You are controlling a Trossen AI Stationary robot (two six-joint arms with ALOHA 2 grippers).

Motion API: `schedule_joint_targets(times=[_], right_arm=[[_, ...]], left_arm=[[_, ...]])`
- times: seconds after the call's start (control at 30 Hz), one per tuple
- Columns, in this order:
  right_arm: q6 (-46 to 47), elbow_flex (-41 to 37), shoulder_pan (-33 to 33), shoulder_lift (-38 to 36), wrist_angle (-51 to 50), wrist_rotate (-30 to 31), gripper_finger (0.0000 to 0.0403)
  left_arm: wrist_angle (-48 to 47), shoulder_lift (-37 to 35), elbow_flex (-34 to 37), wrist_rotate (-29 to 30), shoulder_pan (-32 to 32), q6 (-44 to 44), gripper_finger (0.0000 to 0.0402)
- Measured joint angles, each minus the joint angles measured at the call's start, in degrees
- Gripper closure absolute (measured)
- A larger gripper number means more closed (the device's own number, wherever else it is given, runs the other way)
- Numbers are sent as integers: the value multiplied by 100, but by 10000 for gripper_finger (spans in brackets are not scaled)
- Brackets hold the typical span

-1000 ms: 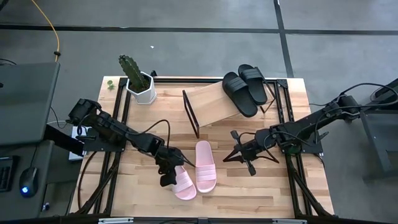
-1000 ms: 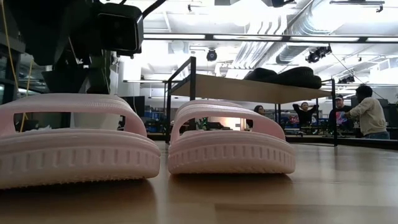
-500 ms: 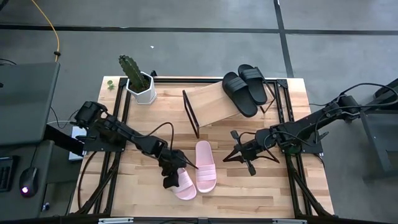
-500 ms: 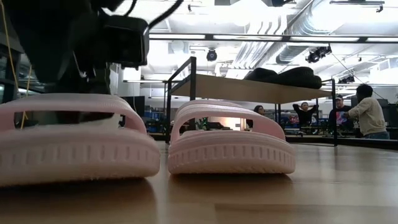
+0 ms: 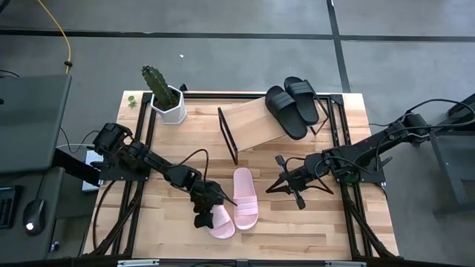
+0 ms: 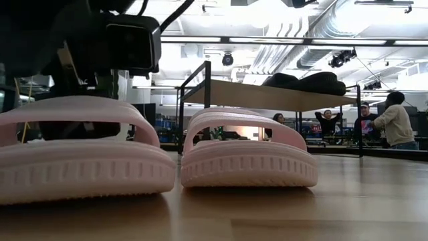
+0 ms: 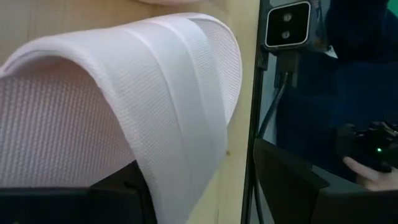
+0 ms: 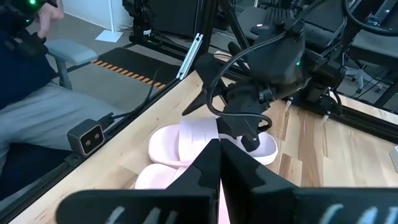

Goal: Pick and place slides into the shelf
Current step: Put the left pink slide on the shelf

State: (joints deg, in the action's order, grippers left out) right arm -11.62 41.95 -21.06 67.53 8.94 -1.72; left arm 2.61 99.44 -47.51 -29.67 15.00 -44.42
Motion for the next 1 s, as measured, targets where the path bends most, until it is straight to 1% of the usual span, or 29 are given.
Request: schedule_joint_targets(times=[0.43, 0.53, 0.7, 1.0], right_arm=[[-28, 0, 0, 0, 29, 0, 402], [-42, 0, 2, 0, 29, 0, 402], [-42, 0, 2, 0, 29, 0, 402], [-44, 0, 0, 0, 31, 0, 402]], left_arm=[[145, 0, 0, 94, 12, -88, 196], [146, 0, 0, 96, 12, -92, 207], [146, 0, 0, 85, 12, -92, 254], [150, 0, 0, 56, 10, -88, 364]])
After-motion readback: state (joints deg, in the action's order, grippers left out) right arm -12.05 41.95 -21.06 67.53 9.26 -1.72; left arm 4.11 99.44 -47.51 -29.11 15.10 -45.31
